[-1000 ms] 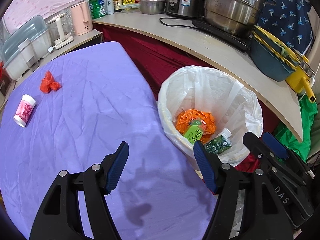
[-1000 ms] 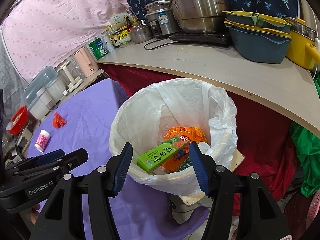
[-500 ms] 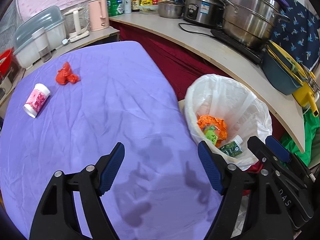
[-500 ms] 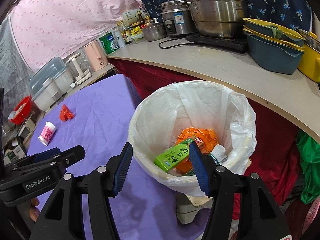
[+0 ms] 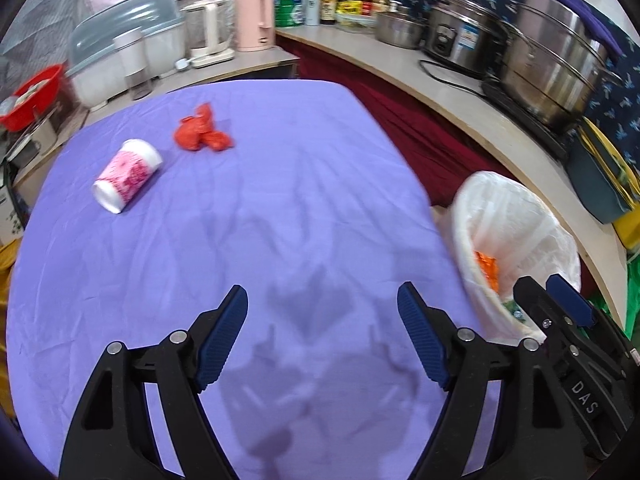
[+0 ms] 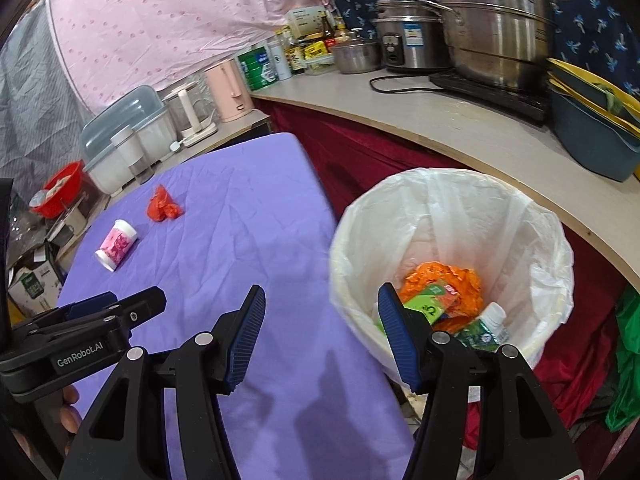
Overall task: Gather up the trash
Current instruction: 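Move both tools back to the pink cup and red bag on the table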
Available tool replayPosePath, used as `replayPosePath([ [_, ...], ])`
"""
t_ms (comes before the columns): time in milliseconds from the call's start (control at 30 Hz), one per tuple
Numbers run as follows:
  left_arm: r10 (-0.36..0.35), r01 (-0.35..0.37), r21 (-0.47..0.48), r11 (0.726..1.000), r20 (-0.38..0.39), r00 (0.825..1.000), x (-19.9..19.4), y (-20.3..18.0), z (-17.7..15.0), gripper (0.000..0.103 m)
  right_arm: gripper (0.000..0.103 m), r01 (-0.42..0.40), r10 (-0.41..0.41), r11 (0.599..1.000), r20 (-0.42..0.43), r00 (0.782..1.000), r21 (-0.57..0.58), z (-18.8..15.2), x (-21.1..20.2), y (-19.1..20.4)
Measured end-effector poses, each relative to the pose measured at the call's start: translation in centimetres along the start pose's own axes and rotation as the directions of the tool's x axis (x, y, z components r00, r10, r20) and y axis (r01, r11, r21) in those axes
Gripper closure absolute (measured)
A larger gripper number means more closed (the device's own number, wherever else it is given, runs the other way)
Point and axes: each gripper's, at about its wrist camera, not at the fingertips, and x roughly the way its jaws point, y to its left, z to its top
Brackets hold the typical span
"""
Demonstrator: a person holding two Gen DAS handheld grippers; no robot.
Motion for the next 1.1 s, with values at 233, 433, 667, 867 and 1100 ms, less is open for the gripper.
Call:
replayPosePath([
  [233,0.065,-0.065,-0.07,0.995,0.007,0.998,0.2,5.1,0.3,0.022,0.046,-0.045,0.044,0.997,-0.016,0.999,-0.069,1.0,1.8,4.4],
  [433,0.131,-0.129,-0.133,0.983,0.008,0.991,0.7,9.7,0.9,0.018,0.046,-0.091,0.088,0.989,-0.03,0.996,-0.113,2.2,3.7,8.0],
  [667,0.188,-0.184,-0.174,0.967,0.004,0.982,1.7,14.5,2.2,0.016,0.046,-0.135,0.129,0.978,-0.048,0.991,-0.161,3.4,6.3,12.0],
  [867,0.218,-0.213,-0.178,0.961,0.009,0.976,3.5,17.8,4.0,0.012,0.046,-0.172,0.162,0.967,-0.066,0.985,-0.188,4.9,9.5,15.2],
  [1100,0.219,-0.215,-0.132,0.968,0.02,0.976,6.3,20.3,6.2,0.01,0.046,-0.197,0.183,0.955,-0.08,0.98,-0.222,7.0,13.8,18.8],
])
